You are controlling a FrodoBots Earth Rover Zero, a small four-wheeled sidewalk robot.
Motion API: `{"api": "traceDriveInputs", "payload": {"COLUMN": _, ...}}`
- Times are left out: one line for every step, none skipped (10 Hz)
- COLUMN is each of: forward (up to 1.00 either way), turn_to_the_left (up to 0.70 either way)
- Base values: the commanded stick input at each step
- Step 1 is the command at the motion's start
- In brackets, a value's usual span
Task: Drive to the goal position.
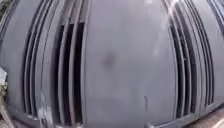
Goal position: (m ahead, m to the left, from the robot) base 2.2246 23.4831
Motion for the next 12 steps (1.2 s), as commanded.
{"api": "traceDriveInputs", "payload": {"forward": -0.45, "turn_to_the_left": 0.00}}
{"api": "traceDriveInputs", "payload": {"forward": -0.33, "turn_to_the_left": 0.00}}
{"api": "traceDriveInputs", "payload": {"forward": 0.00, "turn_to_the_left": 0.00}}
{"api": "traceDriveInputs", "payload": {"forward": 0.00, "turn_to_the_left": 0.00}}
{"api": "traceDriveInputs", "payload": {"forward": 0.00, "turn_to_the_left": 0.00}}
{"api": "traceDriveInputs", "payload": {"forward": 0.00, "turn_to_the_left": 0.00}}
{"api": "traceDriveInputs", "payload": {"forward": 0.00, "turn_to_the_left": 0.00}}
{"api": "traceDriveInputs", "payload": {"forward": 0.00, "turn_to_the_left": 0.00}}
{"api": "traceDriveInputs", "payload": {"forward": 0.00, "turn_to_the_left": 0.00}}
{"api": "traceDriveInputs", "payload": {"forward": 0.00, "turn_to_the_left": 0.00}}
{"api": "traceDriveInputs", "payload": {"forward": 0.00, "turn_to_the_left": 0.00}}
{"api": "traceDriveInputs", "payload": {"forward": -0.37, "turn_to_the_left": 0.00}}
